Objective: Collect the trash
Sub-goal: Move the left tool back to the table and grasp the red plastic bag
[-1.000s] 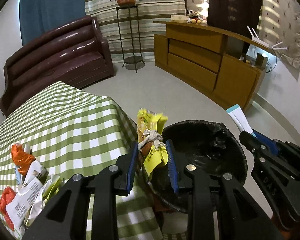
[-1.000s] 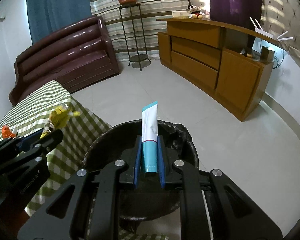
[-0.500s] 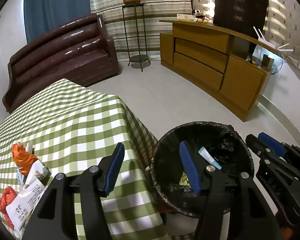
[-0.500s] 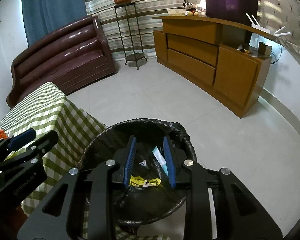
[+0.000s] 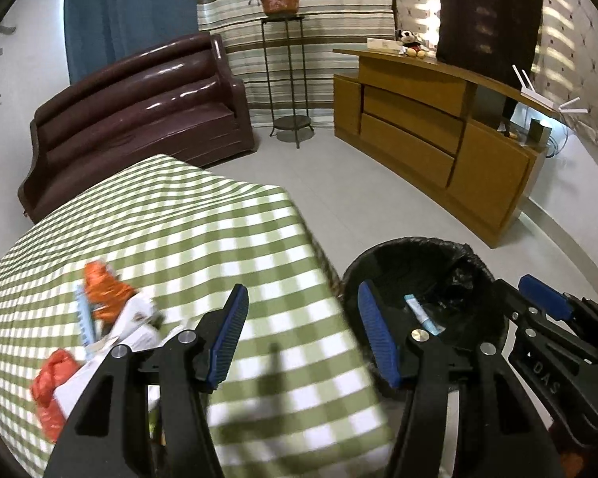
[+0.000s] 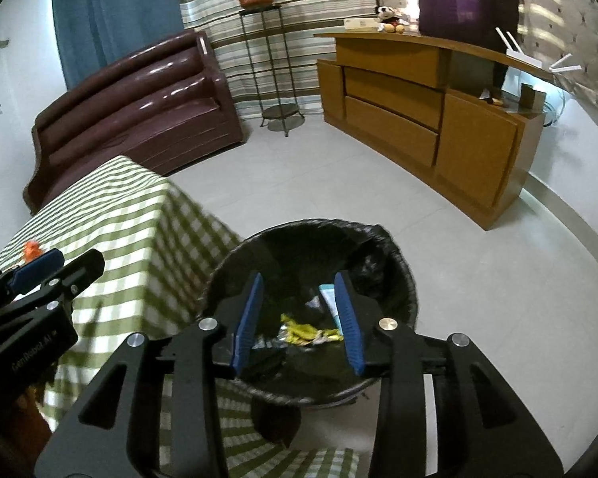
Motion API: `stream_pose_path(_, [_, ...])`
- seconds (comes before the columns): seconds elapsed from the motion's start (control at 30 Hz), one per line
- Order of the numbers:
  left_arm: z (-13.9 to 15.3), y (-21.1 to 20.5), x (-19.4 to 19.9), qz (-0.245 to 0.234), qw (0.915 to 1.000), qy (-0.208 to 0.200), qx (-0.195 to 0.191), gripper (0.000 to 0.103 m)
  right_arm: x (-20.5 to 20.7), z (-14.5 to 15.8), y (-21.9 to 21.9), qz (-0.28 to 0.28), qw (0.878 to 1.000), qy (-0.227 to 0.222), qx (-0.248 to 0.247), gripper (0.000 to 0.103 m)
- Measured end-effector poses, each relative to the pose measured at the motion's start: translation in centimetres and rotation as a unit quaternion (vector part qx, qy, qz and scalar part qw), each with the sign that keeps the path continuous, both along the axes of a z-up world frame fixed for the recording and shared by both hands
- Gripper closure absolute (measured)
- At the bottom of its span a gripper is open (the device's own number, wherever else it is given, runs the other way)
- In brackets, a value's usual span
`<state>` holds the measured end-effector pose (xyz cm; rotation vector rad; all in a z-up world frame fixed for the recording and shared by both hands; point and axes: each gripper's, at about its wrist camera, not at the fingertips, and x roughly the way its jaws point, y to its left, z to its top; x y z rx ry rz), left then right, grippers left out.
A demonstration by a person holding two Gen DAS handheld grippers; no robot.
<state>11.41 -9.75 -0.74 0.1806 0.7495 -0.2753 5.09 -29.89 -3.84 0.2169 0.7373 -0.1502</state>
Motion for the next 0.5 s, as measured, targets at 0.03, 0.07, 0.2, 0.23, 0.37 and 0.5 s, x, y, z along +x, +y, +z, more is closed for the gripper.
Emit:
stream_pose_path(0.03, [0.1,0.4,-0.2,0.002,1.0000,0.000,0.001,0.046,-0.2,0.1,0.6,0.005,1.000,0.000,-0.001,0.066])
stream_pose_path(0.07, [0.2,0.9,-0.4,0.006,1.0000,-0.001,0.001,0.046,-0.4,0.3,1.1,0.010,1.000,-0.001,-0.001,0.066])
stream_pose_path(0.2, [0.5,3.6,-1.4,0.025,0.9997,-0.001,0.002,0.046,-0.8,0.7,3.1,0.027,1.000,0.000,0.002,0.066])
stream_pose_path(0.23, [0.6,4.4,-1.6,0.032,0.9995,-0.002,0.003,0.046,-0.9,0.8,3.6,0.032,0.999,0.000,0.003,0.066])
stream_pose_path(0.37, [0.8,7.2,-2.5,0.054,0.9985,-0.003,0.005,0.044,-1.3,1.1,5.9,0.052,0.999,0.001,0.001,0.065])
stream_pose_path(0.5, [0.7,10.5,-3.2,0.079,0.9968,-0.006,0.010,0.044,-1.5,1.4,8.3,0.072,0.997,0.002,-0.003,0.065])
